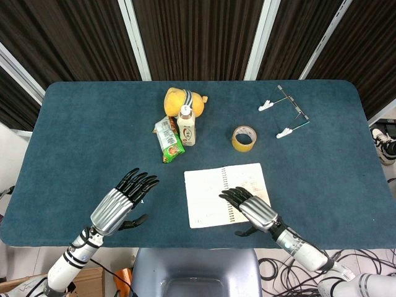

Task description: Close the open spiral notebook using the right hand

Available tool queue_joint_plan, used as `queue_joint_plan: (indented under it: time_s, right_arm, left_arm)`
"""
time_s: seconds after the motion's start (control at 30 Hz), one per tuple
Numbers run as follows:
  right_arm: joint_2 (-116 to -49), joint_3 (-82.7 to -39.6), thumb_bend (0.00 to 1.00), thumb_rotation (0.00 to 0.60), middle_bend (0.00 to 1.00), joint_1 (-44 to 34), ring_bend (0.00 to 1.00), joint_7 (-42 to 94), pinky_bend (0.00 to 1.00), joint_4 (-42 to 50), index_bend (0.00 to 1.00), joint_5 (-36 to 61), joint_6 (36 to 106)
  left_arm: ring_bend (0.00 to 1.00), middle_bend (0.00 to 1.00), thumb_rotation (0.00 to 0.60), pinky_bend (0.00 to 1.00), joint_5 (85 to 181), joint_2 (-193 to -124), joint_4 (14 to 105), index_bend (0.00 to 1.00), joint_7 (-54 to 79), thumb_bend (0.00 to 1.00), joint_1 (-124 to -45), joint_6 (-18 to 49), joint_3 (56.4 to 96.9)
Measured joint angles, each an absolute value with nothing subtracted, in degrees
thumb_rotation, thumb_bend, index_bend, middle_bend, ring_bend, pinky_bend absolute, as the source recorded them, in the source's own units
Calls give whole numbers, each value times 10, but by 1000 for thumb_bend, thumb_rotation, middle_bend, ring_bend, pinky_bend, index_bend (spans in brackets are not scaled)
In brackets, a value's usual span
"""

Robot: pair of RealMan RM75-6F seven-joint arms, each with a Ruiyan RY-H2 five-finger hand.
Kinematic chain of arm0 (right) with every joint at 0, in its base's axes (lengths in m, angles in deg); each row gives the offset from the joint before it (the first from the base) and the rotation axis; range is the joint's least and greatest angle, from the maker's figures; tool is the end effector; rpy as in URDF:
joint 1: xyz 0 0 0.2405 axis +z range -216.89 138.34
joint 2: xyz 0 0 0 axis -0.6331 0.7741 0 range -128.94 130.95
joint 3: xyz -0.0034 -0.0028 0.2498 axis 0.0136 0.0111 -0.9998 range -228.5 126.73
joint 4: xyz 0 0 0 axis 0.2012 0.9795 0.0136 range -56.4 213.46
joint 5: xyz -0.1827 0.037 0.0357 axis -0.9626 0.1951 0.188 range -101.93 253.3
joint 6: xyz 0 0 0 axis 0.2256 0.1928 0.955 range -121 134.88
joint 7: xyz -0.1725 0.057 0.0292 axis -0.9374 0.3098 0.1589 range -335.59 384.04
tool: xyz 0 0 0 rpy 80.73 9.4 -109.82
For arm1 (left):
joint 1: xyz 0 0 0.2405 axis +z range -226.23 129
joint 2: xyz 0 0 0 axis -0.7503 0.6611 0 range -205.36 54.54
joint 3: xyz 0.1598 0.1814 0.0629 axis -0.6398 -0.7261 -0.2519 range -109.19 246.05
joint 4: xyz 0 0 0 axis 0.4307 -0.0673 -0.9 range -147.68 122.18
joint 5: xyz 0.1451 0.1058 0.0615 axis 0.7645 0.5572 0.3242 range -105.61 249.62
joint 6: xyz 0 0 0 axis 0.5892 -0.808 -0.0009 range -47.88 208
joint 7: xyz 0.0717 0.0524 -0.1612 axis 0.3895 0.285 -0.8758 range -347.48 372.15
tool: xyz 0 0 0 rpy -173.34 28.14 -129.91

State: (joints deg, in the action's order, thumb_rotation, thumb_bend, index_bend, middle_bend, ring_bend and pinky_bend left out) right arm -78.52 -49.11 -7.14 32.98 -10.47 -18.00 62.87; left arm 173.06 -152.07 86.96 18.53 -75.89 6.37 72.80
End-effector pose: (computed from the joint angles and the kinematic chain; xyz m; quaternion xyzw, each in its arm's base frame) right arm -0.1739 -0.2781 -0.0076 0.7818 -0.4255 0.3786 0.2537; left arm -0.1095 0.2709 0.0685 -0.7314 -0.2751 -0.5330 0.3244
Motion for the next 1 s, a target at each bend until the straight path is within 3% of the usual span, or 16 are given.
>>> queue_joint_plan:
  time_s: [0.47, 1.0]
  right_arm:
    - [-754, -459, 83, 600, 64, -109, 0, 259, 89, -58, 142, -178, 663]
    - [-848, -472, 83, 600, 81, -116, 4, 280, 96, 66, 211, -162, 671]
  left_arm:
    - [86, 116, 600, 61, 1688, -1477, 858, 103, 186, 254, -695, 5, 702]
    - [86, 116, 600, 61, 1677, -1475, 849, 103, 181, 253, -679, -5, 696]
